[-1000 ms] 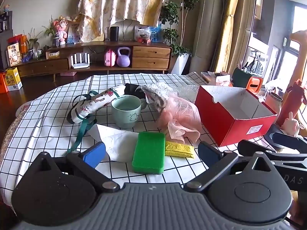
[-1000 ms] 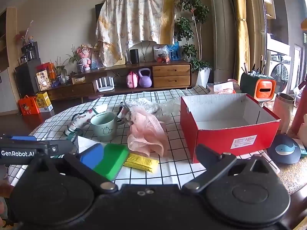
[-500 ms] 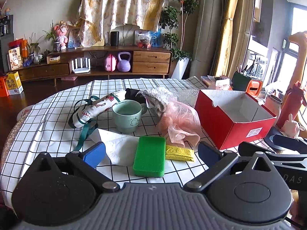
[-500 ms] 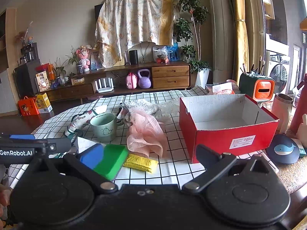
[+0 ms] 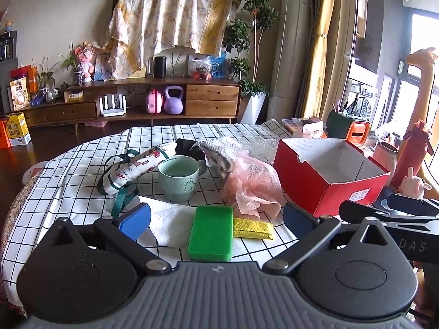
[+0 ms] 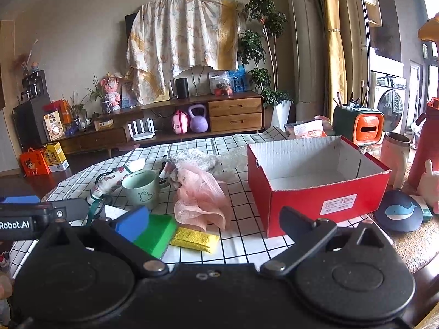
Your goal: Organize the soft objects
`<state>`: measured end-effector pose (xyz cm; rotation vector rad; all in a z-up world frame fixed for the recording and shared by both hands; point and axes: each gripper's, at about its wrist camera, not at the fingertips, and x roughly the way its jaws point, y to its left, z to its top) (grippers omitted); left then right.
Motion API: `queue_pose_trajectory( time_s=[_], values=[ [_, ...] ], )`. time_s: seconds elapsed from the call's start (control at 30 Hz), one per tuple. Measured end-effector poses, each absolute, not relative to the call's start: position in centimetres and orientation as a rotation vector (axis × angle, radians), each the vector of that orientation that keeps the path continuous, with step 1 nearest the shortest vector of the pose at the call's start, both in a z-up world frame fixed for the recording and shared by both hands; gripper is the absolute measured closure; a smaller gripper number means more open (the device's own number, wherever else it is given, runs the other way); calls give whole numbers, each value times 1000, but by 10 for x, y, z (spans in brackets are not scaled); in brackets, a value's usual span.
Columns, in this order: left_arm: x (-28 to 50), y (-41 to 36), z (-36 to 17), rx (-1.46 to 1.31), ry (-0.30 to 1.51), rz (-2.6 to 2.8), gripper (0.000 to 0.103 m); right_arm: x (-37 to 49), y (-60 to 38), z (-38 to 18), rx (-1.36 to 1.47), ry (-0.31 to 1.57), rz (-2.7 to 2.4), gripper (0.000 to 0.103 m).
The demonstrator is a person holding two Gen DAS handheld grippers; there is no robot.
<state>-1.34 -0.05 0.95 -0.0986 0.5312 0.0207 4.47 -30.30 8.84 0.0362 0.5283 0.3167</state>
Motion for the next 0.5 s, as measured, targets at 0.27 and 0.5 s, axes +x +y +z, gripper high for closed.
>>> queue_pose_trajectory(
  time_s=[0.27, 0.5],
  values=[
    [-14, -2, 11, -107, 530, 12, 0, 43, -302, 90, 41, 525, 334, 1],
    [-14, -3, 12, -109, 532, 6, 0, 43, -302, 90, 49, 533, 336, 1]
  ],
)
